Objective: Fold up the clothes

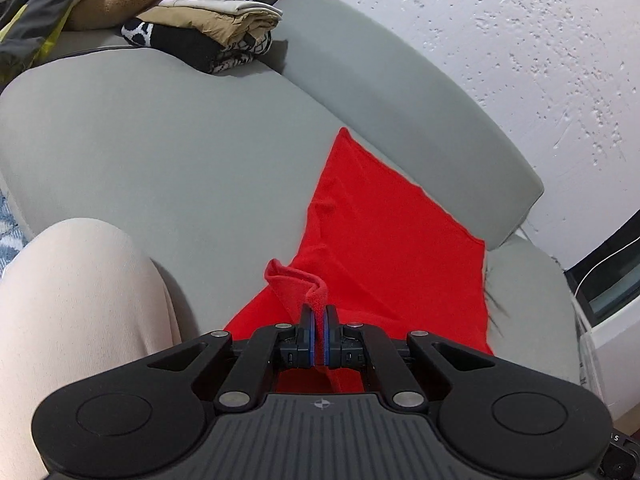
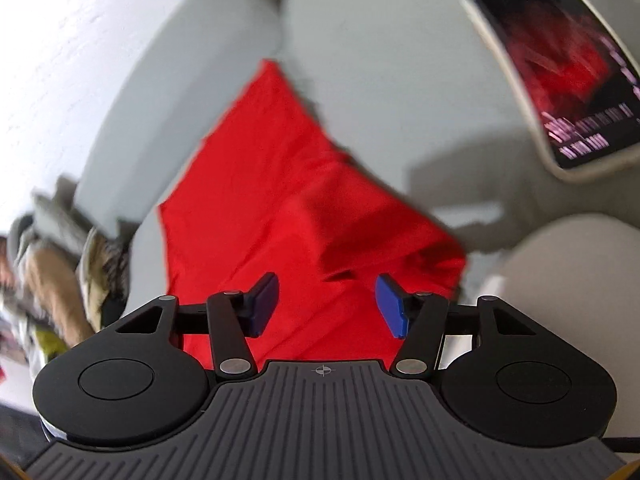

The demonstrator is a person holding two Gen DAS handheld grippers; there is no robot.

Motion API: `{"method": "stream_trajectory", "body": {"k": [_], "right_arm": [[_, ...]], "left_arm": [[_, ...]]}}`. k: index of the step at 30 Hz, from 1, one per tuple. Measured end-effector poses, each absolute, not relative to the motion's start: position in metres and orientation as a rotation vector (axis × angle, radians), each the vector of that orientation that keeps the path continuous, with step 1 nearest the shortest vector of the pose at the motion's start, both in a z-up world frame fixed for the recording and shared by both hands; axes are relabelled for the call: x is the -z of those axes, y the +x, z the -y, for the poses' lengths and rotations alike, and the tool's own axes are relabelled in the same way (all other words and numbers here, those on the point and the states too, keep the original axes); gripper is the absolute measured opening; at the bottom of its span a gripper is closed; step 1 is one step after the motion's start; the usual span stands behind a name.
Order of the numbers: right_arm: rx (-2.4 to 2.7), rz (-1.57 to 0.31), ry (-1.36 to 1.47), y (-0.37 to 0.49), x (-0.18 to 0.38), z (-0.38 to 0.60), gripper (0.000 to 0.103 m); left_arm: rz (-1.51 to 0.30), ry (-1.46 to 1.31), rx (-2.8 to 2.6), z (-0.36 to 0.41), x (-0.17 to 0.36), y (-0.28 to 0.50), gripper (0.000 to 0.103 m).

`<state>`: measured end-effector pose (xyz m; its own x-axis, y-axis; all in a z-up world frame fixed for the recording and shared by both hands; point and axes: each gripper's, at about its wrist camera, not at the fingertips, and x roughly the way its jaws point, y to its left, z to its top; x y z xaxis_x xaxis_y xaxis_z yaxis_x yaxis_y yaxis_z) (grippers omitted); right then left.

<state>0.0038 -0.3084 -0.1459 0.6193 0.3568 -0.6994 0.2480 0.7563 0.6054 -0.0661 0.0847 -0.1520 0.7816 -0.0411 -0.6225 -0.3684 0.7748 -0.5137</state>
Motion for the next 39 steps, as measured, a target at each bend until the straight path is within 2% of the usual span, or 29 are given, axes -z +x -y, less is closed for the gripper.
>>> {"method": "stream_trajectory", "body": {"k": [3, 12, 19, 20, 22, 23, 29, 34, 36, 37, 39], "right_arm": [[-0.033, -0.88, 0.486, 0.01, 0.127, 0.288, 0.055], [0.039, -1.016, 1.075, 0.015, 0.169, 0.352, 0.055], [0.031, -0.906, 1.23, 0.013, 0.204, 0.344, 0.052], [0.042, -0.877, 1.237, 0.013, 0.208, 0.344, 0.05], [0.096, -0.837, 1.184, 0.014, 0.207, 0.346, 0.023], [0.123, -0.816, 1.156, 0.014, 0.207, 0.347, 0.004], [0.202, -0.712, 1.033, 0.003, 0.187, 0.356, 0.002], [0.253, -0.827, 0.958, 0.008, 0.198, 0.363, 0.003], [0.248, -0.884, 0.914, 0.009, 0.194, 0.359, 0.014], [0.245, -0.916, 0.903, 0.009, 0.192, 0.358, 0.017], [0.237, -0.971, 0.838, 0.005, 0.182, 0.354, 0.022]], "left_arm": [[-0.639, -0.671, -0.194, -0.088, 0.148, -0.066, 0.001], [-0.669, -0.711, -0.204, -0.099, 0.15, -0.065, 0.001], [-0.67, -0.731, -0.217, -0.103, 0.149, -0.065, 0.001], [-0.667, -0.733, -0.222, -0.104, 0.148, -0.065, 0.001], [-0.659, -0.737, -0.232, -0.106, 0.147, -0.066, 0.001], [-0.647, -0.736, -0.234, -0.107, 0.145, -0.068, 0.001], [-0.632, -0.688, -0.269, -0.103, 0.146, -0.072, 0.001], [-0.772, -0.644, -0.321, -0.098, 0.168, -0.063, 0.002], [-0.826, -0.591, -0.331, -0.094, 0.168, -0.06, 0.006], [-0.85, -0.56, -0.338, -0.092, 0.166, -0.059, 0.01], [-0.871, -0.515, -0.347, -0.09, 0.156, -0.062, 0.01]]}}
